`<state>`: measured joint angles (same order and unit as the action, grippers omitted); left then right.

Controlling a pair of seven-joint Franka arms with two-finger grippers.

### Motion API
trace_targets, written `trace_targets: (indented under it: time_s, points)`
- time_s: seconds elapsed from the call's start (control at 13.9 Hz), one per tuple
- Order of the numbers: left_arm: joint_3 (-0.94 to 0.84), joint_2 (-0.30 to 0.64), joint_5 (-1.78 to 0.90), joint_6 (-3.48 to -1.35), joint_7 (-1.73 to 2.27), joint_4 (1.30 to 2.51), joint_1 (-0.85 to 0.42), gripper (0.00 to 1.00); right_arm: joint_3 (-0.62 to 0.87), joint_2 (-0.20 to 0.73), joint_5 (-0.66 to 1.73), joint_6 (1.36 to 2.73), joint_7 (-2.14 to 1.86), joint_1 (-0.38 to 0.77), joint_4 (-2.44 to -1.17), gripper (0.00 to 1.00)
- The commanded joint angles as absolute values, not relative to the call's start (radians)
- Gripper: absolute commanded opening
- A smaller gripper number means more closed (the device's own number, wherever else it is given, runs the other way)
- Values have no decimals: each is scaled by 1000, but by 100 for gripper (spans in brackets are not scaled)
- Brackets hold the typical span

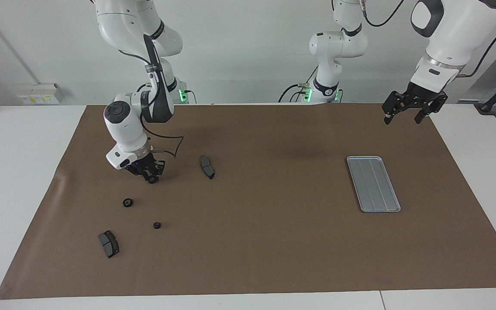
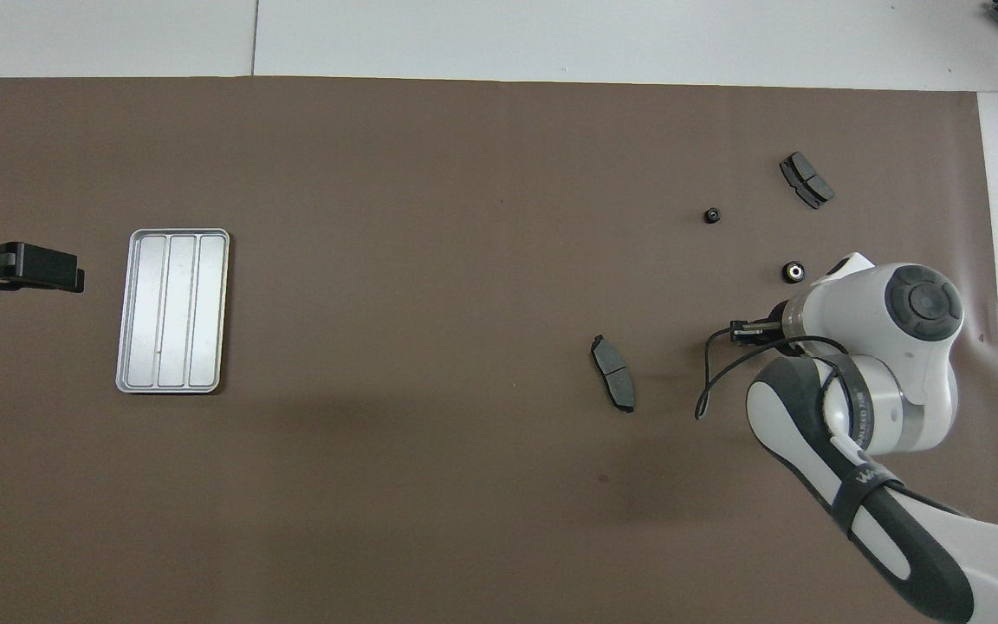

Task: Place bearing gear from tray to pile
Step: 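Carry the third gear with the right gripper to the other gears and release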

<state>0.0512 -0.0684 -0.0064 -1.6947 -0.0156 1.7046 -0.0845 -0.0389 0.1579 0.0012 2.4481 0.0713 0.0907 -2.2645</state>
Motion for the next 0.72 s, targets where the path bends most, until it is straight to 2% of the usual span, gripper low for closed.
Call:
trace_targets:
  time_s: [0.0, 0.36, 0.5, 0.65]
  points:
    - [55, -84, -17, -1680, -8, 1709, -86, 100, -32, 135, 28, 2476, 64, 86, -2292, 100]
    - [54, -84, -17, -1680, -8, 1709, -86, 100, -37, 117, 20, 2419, 83, 100, -2174, 100]
    - [54, -84, -17, -1680, -8, 1709, -86, 100, -41, 95, 9, 2347, 81, 92, -2116, 100]
    - [54, -84, -17, -1680, -8, 1709, -86, 100, -44, 62, 8, 2217, 81, 86, -2034, 100]
